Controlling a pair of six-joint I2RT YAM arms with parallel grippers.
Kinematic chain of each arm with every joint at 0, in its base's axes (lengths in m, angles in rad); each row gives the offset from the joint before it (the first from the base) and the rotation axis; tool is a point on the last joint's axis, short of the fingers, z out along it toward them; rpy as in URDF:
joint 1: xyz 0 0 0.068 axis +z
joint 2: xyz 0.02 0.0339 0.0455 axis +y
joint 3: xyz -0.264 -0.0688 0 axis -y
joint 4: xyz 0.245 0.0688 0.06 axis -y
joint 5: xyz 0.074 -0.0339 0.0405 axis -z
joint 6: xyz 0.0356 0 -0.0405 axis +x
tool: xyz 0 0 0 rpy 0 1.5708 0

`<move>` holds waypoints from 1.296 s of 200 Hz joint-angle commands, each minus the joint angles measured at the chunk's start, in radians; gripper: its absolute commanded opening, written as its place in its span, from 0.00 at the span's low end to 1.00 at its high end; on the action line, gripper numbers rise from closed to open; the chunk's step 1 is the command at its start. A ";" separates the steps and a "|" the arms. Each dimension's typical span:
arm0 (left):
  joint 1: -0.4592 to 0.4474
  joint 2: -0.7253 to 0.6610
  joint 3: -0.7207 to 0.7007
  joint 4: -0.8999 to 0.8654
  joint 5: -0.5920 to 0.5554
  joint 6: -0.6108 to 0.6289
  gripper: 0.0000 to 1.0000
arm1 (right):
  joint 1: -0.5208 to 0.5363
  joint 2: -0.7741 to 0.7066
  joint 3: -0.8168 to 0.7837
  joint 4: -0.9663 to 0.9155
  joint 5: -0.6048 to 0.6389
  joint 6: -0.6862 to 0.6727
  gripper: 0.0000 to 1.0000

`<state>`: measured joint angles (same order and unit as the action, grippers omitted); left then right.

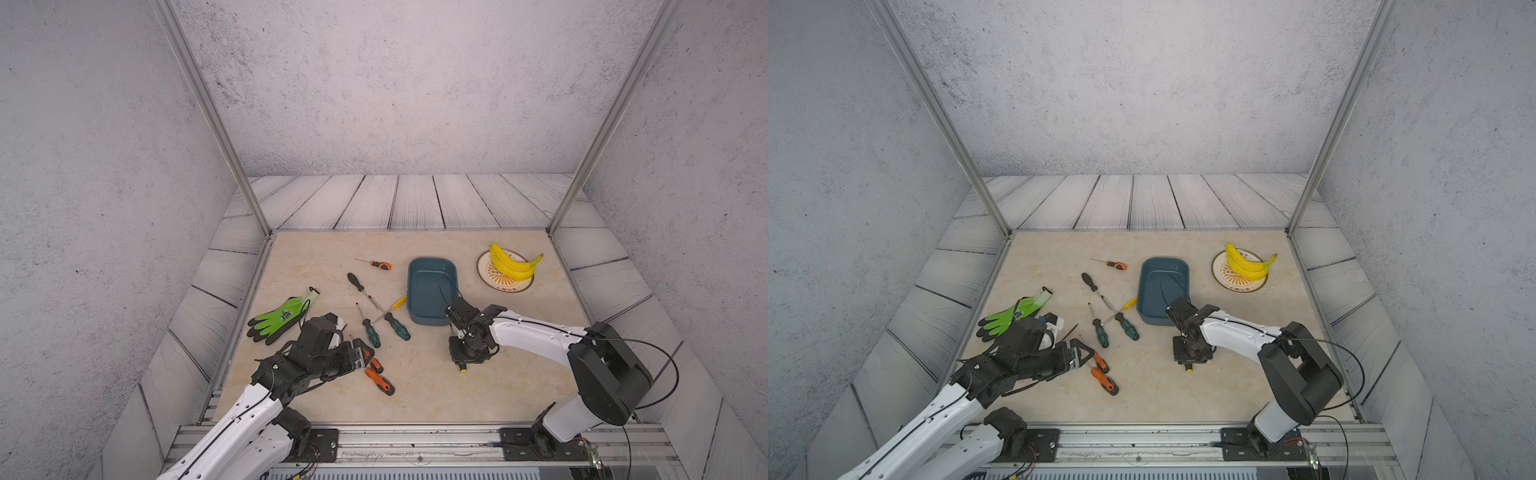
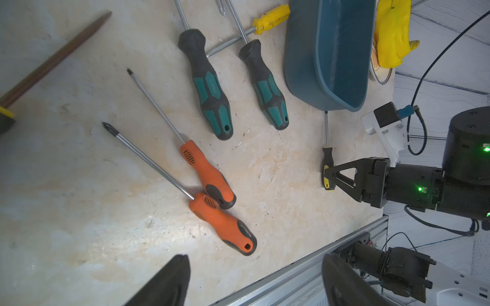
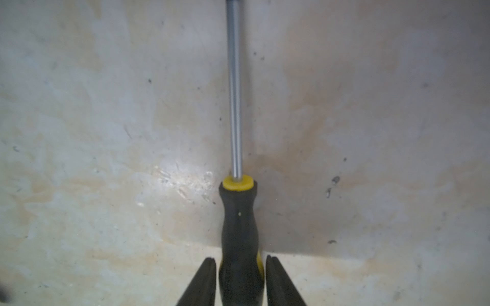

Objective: Put the screwdriver on the desktop into the storage box
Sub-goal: Pick up the screwdriver from the center of the board.

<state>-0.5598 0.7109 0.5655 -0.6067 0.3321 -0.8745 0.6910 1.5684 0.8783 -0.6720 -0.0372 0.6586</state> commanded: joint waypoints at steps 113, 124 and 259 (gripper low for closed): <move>-0.015 -0.003 -0.013 -0.002 -0.020 -0.006 0.83 | 0.004 -0.081 -0.087 -0.013 0.089 0.080 0.18; -0.016 -0.002 -0.013 0.000 -0.019 -0.006 0.83 | 0.004 -0.099 -0.092 -0.026 0.109 0.088 0.18; -0.018 -0.019 -0.022 -0.003 -0.020 -0.013 0.83 | -0.001 0.019 -0.036 -0.027 0.101 0.076 0.30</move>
<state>-0.5728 0.6960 0.5518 -0.6018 0.3210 -0.8841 0.6926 1.5635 0.8482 -0.7185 0.0555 0.7315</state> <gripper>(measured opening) 0.831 0.327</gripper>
